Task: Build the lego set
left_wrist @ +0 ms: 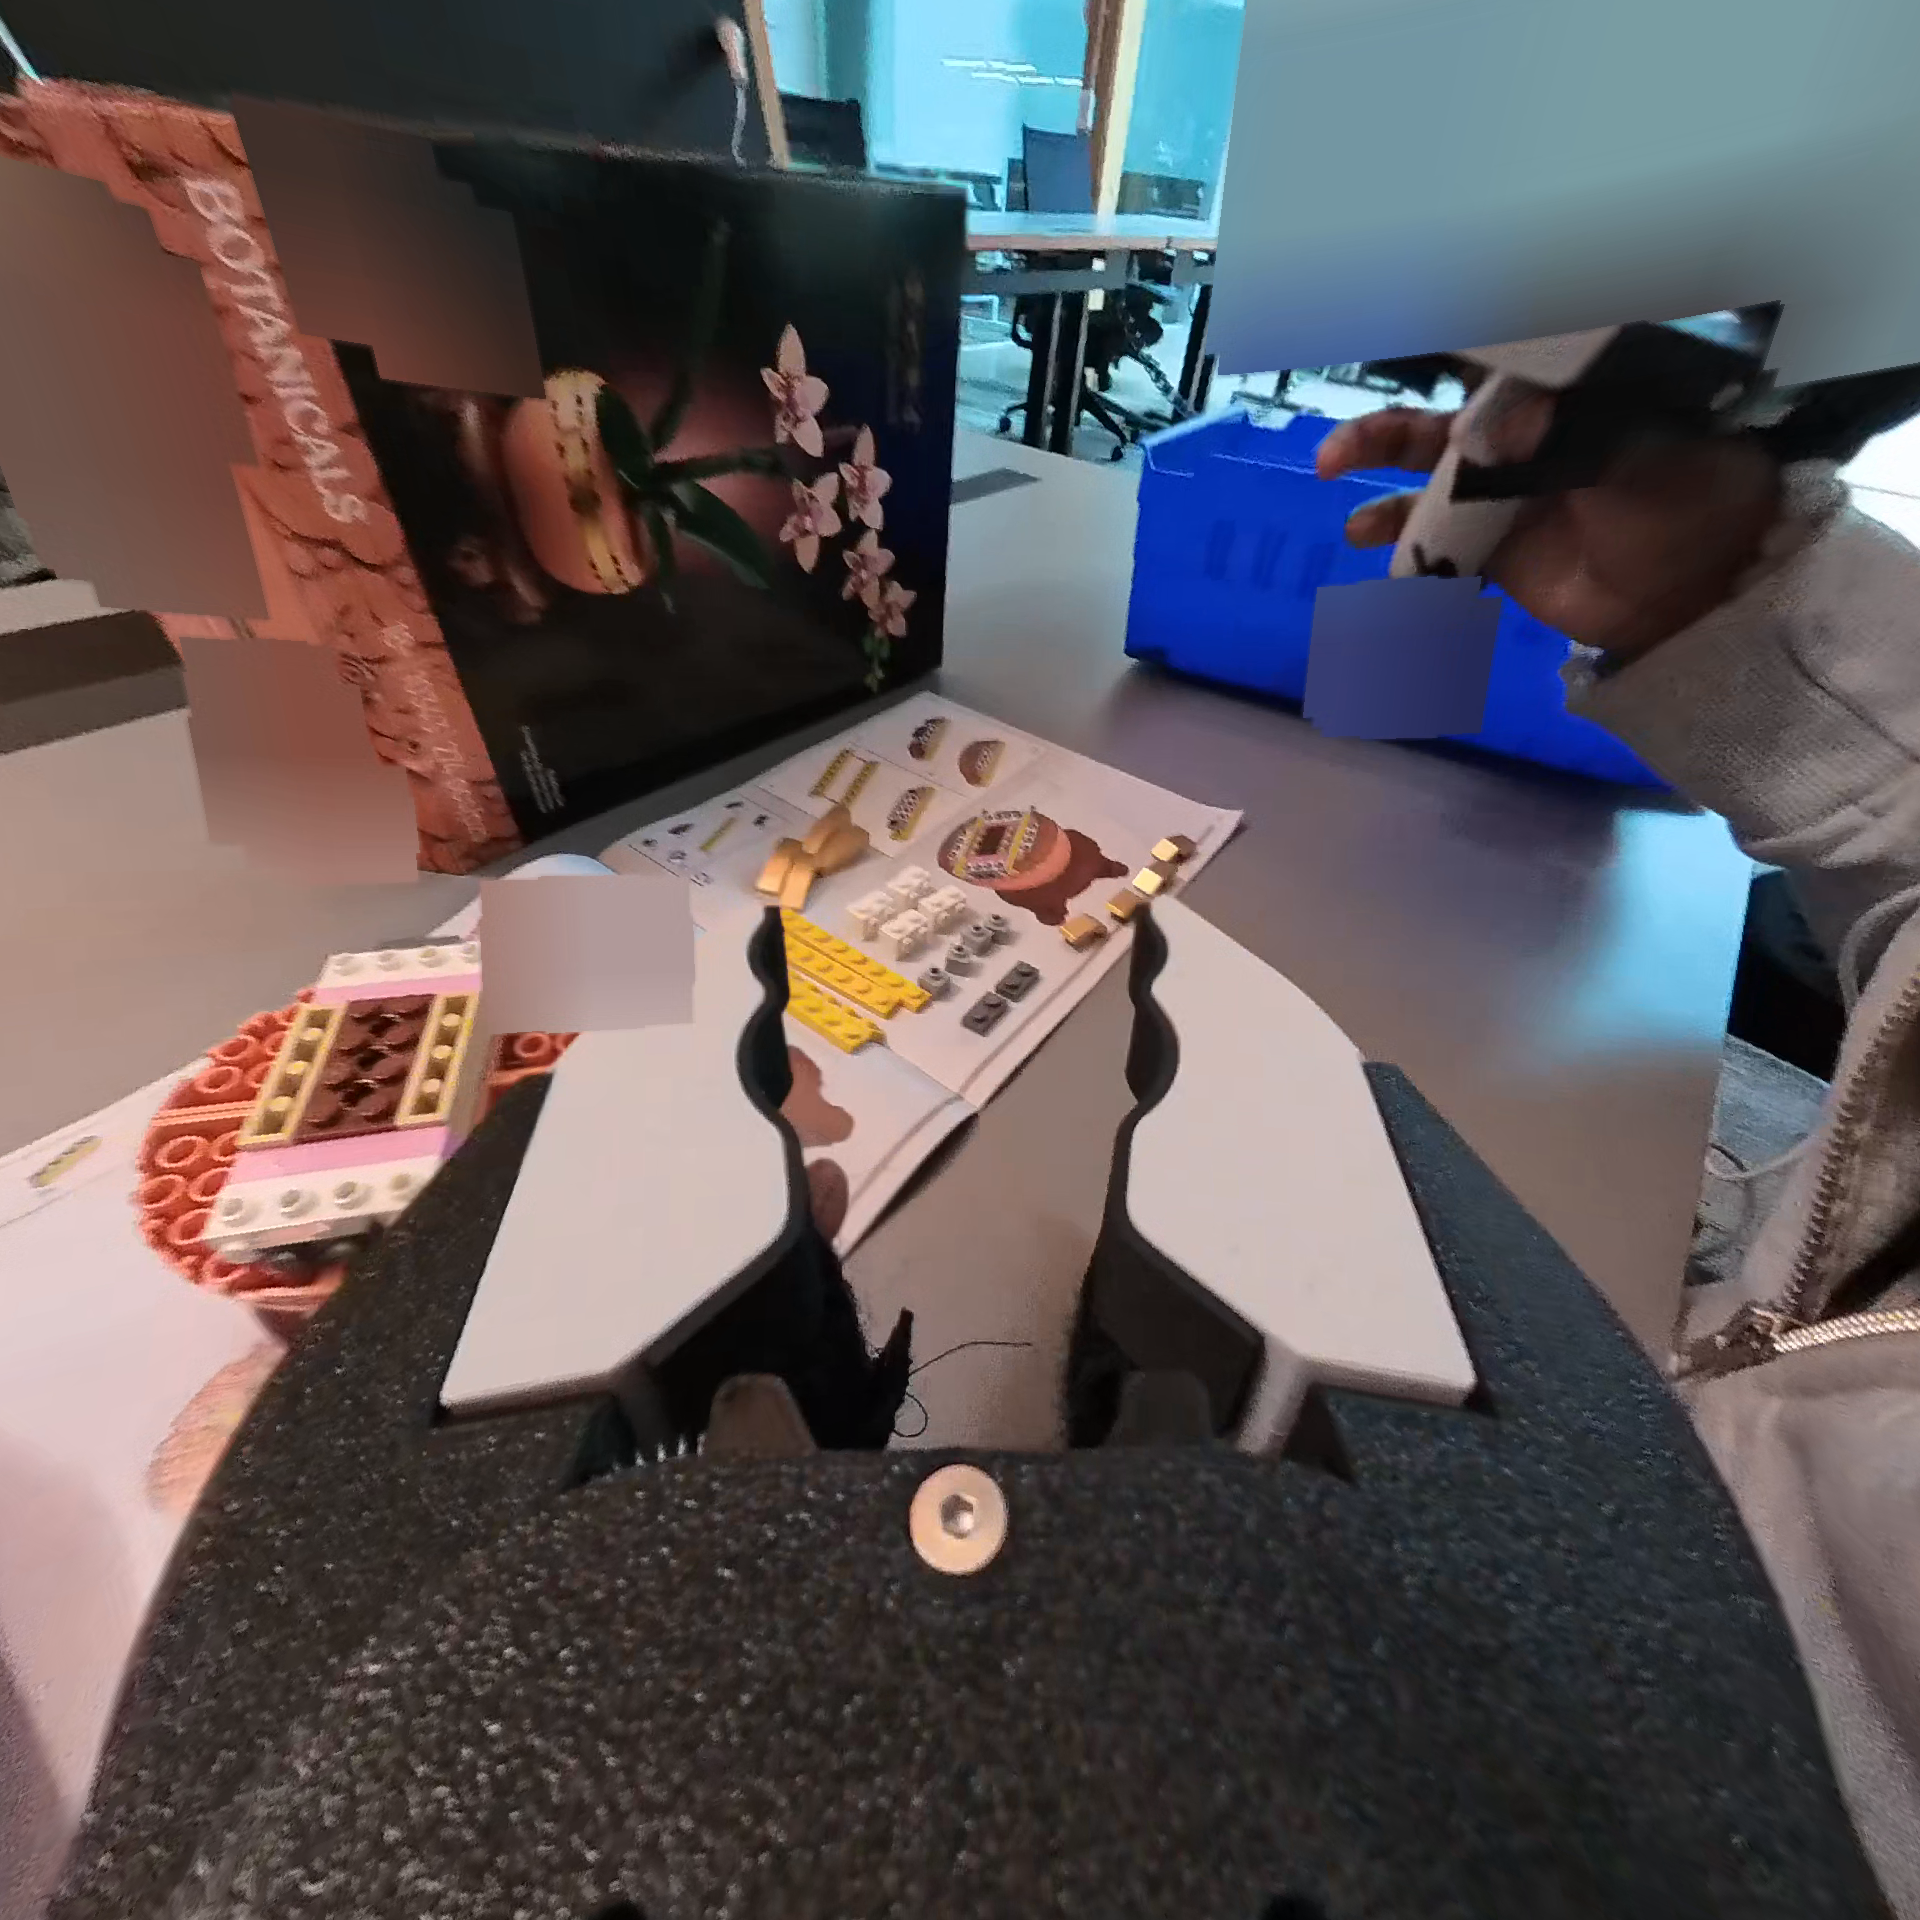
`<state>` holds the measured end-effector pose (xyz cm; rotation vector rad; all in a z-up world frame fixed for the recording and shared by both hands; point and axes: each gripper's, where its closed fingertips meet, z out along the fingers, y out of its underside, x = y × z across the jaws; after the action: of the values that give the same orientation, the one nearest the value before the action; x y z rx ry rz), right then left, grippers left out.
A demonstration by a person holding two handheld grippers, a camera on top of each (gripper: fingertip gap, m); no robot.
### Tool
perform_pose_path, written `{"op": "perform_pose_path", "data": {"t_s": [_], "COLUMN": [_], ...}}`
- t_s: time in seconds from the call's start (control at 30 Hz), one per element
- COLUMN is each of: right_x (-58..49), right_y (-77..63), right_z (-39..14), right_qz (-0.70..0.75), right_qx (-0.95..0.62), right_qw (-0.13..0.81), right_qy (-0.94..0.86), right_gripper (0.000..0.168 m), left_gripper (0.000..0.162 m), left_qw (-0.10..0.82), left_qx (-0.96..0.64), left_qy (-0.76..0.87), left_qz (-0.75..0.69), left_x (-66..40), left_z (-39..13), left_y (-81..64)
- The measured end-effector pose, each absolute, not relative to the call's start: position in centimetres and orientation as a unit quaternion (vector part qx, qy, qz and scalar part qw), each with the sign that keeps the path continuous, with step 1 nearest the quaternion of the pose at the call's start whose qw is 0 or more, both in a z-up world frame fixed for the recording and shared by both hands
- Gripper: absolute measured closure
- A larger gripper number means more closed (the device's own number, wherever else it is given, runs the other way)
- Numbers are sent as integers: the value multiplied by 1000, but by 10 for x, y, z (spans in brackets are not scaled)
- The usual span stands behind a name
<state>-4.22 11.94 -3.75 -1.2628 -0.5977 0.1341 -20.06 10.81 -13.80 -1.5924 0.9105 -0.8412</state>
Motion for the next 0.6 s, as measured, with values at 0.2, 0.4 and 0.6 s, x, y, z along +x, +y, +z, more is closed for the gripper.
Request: {"op": "perform_pose_path", "data": {"t_s": [0.2,0.4,0.6], "right_x": [-51,-76,-151], "right_y": [112,116,119], "right_z": [-32,-70,-121], "right_qz": [99,237,294], "right_qx": [-548,-611,-678], "right_qw": [793,712,546], "right_qy": [-247,-252,-395], "right_gripper": [165,142,72], "left_gripper": [98,160,106], "left_qw": [583,597,560], "left_qx": [-650,-688,-763], "left_qy": [378,344,257], "left_qz": [-308,-228,-193], "left_x": [-213,-250,-289], "left_z": [-123,-126,-146], "left_y": [113,125,147]}}
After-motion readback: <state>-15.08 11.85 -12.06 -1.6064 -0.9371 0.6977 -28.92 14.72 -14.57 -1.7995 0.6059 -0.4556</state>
